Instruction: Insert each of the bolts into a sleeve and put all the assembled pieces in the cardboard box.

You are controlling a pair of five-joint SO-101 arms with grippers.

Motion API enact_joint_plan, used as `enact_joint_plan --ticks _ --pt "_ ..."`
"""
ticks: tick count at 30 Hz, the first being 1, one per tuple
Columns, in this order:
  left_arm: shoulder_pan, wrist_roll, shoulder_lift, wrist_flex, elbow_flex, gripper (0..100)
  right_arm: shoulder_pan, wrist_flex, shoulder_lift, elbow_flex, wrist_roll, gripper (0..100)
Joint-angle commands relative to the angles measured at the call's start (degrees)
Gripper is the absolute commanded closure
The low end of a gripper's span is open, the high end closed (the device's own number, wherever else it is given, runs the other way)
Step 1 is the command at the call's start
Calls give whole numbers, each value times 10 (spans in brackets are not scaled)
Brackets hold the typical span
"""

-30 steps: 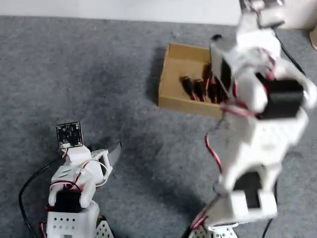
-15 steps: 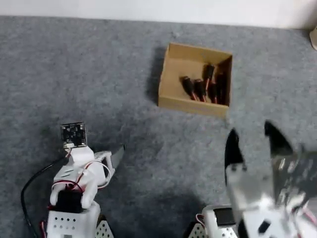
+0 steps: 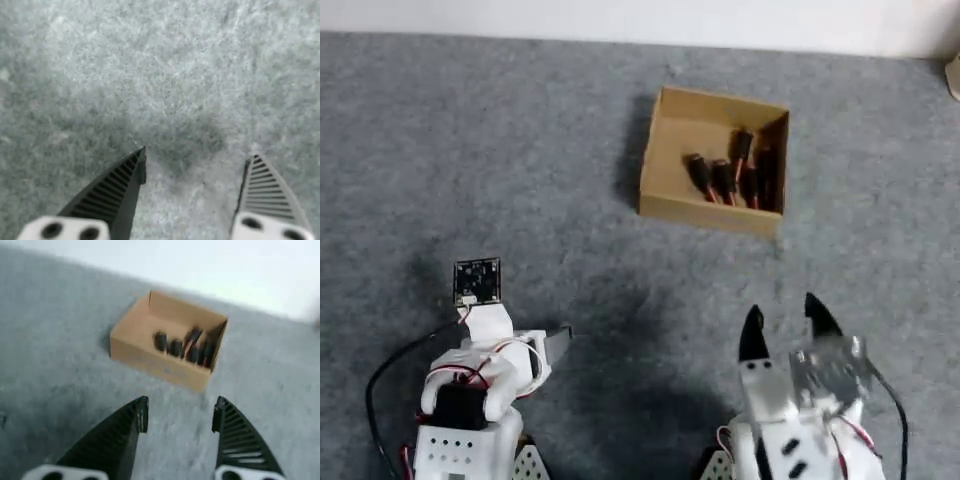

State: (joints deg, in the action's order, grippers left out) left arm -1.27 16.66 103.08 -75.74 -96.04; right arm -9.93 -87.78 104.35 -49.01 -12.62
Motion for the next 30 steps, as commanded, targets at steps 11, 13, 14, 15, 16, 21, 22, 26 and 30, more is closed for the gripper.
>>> enact_joint_plan --ticks 11,13,14,15,16,21,22,26,30 --pt "14 -1 4 -3 -12 700 -3 102 8 -122 1 807" --pt "14 -1 4 -3 -12 700 -3 102 7 -129 1 807" --pt "14 -1 4 -3 -12 700 -3 102 8 -139 0 807" --pt "14 -1 4 -3 -12 700 -3 106 8 -149 0 807" --pt "14 -1 4 -3 -12 700 -3 115 8 -160 0 807" --pt "14 -1 4 -3 -12 700 -2 161 8 -233 1 807" --pt "14 -1 4 -3 -12 700 -2 170 9 -252 1 807" --pt "14 -1 4 -3 -12 700 -2 196 9 -299 4 807" --pt "14 -1 4 -3 -12 700 -2 202 9 -311 4 807"
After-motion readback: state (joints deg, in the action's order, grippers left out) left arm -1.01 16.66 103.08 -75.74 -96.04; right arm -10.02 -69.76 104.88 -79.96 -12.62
